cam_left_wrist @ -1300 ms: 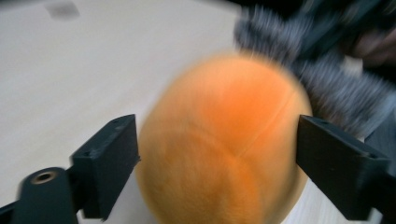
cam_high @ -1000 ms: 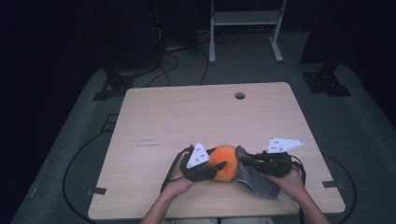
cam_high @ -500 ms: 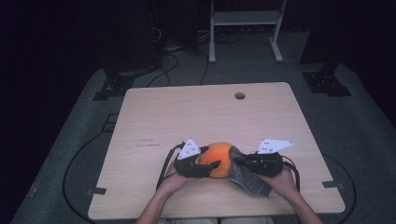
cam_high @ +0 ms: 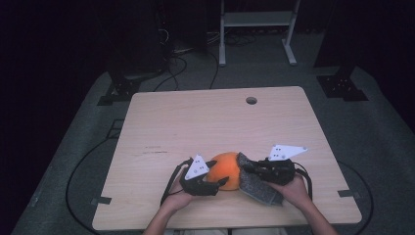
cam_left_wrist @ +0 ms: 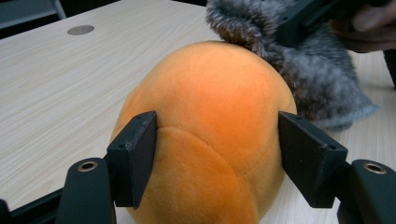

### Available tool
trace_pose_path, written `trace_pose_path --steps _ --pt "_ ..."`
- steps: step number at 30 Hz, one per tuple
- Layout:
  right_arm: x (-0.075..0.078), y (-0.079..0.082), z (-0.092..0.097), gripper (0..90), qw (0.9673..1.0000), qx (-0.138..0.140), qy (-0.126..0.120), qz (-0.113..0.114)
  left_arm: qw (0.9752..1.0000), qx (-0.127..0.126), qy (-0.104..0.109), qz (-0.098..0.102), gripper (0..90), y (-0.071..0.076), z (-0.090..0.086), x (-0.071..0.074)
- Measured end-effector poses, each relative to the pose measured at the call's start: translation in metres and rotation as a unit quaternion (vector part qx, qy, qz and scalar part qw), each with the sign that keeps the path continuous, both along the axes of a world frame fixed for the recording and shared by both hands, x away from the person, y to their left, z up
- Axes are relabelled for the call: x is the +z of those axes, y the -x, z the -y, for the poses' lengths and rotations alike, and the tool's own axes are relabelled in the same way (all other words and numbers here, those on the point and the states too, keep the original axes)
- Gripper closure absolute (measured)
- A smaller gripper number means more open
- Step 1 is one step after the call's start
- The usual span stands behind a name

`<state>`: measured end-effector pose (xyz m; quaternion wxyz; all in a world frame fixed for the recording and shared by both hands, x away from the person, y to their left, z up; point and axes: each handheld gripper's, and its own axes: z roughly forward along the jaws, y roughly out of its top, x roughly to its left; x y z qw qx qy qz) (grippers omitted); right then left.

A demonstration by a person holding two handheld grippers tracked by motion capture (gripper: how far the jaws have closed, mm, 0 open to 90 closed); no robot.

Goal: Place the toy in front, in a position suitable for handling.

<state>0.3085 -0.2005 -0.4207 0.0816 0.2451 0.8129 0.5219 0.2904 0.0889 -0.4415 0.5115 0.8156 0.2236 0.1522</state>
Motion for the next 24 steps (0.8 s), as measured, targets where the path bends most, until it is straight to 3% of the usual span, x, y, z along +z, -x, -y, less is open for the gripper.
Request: trace_pose_path --steps 5,7,8,12,14,18,21,24 --pt "-0.021 -0.005 0.023 79.9 0.9979 -0.044 0.024 -0.041 1.0000 -0.003 0.001 0.002 30.7 0.002 -0.002 -0.001" --pt "-0.031 -0.004 0.027 79.9 0.9954 -0.057 0.054 -0.056 1.0000 0.001 0.005 -0.002 30.5 0.002 -0.003 -0.001" --pt "-0.033 -0.003 0.028 80.0 0.9953 -0.056 0.056 -0.055 1.0000 0.003 0.007 -0.003 30.4 0.002 -0.004 -0.001" --pt "-0.016 0.005 0.018 79.9 0.9984 -0.044 0.030 -0.020 0.9999 0.007 0.010 -0.003 29.5 0.002 -0.004 -0.002" --pt "-0.008 0.010 0.012 79.9 0.9989 -0.035 0.031 0.004 0.9999 0.008 0.012 -0.003 29.4 0.003 -0.005 -0.002" --pt "0.004 0.011 0.007 79.9 0.9999 -0.004 -0.012 0.011 0.9999 0.004 0.009 0.003 29.2 0.003 0.000 -0.003" --pt "0.012 0.013 0.000 79.9 0.9985 0.026 -0.047 0.012 0.9999 -0.002 0.001 0.010 28.9 0.006 0.007 -0.003" --pt "0.013 0.014 -0.007 79.9 0.9986 0.023 -0.044 0.019 0.9998 -0.009 -0.006 0.015 28.5 0.010 0.009 -0.003"
